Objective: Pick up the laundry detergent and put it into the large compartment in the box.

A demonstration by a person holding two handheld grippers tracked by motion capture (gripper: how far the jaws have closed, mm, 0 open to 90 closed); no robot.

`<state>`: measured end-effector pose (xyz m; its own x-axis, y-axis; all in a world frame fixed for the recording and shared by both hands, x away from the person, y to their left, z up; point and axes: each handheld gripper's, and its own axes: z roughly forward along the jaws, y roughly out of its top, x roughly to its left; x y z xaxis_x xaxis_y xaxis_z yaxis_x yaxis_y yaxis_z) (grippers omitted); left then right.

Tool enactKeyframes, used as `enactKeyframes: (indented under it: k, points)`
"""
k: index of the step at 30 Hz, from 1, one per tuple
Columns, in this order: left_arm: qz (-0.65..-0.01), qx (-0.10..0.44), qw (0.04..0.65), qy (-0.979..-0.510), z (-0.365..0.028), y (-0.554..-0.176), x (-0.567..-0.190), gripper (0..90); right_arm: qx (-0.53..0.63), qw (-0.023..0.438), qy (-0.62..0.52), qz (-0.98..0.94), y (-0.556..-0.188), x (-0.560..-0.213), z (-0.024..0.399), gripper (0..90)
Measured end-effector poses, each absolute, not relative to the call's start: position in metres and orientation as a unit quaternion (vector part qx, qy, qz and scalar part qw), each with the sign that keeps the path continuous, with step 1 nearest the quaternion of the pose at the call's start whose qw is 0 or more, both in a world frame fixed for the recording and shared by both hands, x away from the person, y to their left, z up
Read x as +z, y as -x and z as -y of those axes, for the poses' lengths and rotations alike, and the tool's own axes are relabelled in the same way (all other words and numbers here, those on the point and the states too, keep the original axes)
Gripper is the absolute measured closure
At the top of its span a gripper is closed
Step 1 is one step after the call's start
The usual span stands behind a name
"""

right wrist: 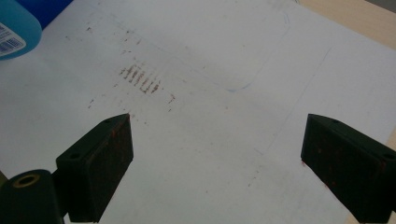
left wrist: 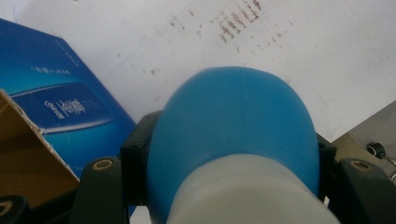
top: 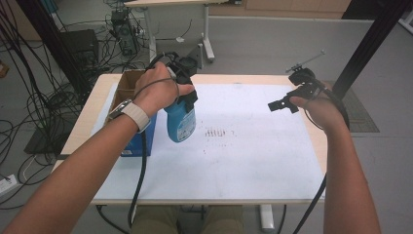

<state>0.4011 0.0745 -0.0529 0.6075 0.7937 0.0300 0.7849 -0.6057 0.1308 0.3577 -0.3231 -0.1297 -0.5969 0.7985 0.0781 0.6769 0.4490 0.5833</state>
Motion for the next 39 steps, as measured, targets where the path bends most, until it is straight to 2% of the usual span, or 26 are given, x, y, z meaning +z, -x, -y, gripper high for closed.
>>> enactKeyframes:
  k: [17, 39]
  points:
    - [-0.474, 0.045, 0.056, -0.877, -0.079, -0.388, -0.027, 38.3, 0.291, 0.108, -0.428, -0.848, -0.350, -0.129, 0.322, 9.4]
    - [-0.532, 0.041, 0.062, -0.844, -0.107, -0.378, 0.008, 38.3, 0.293, 0.108, -0.412, -0.856, -0.353, -0.129, 0.316, 9.4]
